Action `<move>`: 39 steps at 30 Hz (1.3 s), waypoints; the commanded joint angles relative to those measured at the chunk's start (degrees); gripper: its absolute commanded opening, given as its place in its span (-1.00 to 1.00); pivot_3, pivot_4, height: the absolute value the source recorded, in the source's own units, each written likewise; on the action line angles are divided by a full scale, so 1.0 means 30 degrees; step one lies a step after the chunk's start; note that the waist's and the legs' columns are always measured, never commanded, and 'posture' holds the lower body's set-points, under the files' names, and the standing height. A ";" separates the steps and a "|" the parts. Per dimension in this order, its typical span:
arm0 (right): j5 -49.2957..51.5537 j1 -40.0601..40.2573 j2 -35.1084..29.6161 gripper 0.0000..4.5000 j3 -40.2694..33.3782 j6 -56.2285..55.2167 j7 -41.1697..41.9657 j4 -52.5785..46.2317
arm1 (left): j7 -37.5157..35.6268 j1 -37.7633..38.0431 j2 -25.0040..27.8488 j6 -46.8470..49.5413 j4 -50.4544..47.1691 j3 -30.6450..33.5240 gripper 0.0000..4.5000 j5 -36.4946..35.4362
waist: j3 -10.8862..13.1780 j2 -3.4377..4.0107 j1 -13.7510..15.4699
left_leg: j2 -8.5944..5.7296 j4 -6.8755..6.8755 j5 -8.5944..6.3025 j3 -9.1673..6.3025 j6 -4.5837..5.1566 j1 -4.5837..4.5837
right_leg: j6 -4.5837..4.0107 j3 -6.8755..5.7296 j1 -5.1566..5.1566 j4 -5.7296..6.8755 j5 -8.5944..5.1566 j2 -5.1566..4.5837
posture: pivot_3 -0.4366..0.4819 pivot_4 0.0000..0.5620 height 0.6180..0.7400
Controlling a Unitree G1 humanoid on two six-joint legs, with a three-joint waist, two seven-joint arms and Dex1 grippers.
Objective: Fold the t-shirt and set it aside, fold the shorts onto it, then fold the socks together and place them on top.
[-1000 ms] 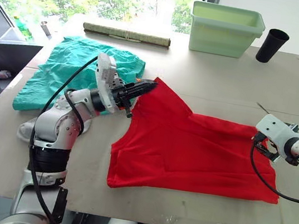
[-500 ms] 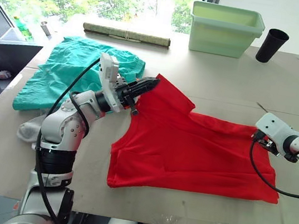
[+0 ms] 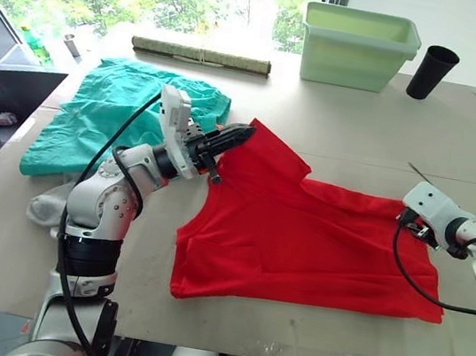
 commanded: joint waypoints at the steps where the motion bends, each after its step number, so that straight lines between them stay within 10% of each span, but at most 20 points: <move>1: 0.0118 -0.0580 -0.0075 -0.93 -0.0340 0.0305 0.0422 0.0316 | 0.0062 -0.0261 -0.0055 -0.0409 -0.1095 -0.0030 -1.00 -0.0072 | 0.0000 0.0001 -0.0001 | 0.0000 -0.0001 0.0000 0.0002 0.0000 0.0000 | 0.0000 0.0001 0.0000 -0.0001 0.0000 0.0000 | -0.05 -0.47 1.00; 25: 0.0777 -0.0610 -0.1758 -0.97 -0.2854 0.2614 0.0363 -0.3692 | 0.0380 -0.1508 -0.0376 -0.2256 0.1238 0.0313 -1.00 0.1079 | 0.0007 0.0010 0.0015 | -0.0003 -0.0005 0.0000 -0.0002 0.0000 -0.0006 | 0.0000 -0.0002 -0.0001 -0.0008 0.0000 -0.0002 | -0.05 -0.47 1.00; 39: 0.3094 0.3122 -0.1900 -0.97 -0.5279 0.5890 0.0497 -0.8560 | -0.7613 0.1663 0.2562 -0.9413 0.3491 -0.0707 -1.00 0.3925 | 0.0016 0.0042 0.0014 | 0.0003 -0.0030 0.0000 0.0000 -0.0002 0.0009 | 0.0000 -0.0005 0.0000 -0.0014 -0.0001 -0.0002 | -0.05 -0.47 1.00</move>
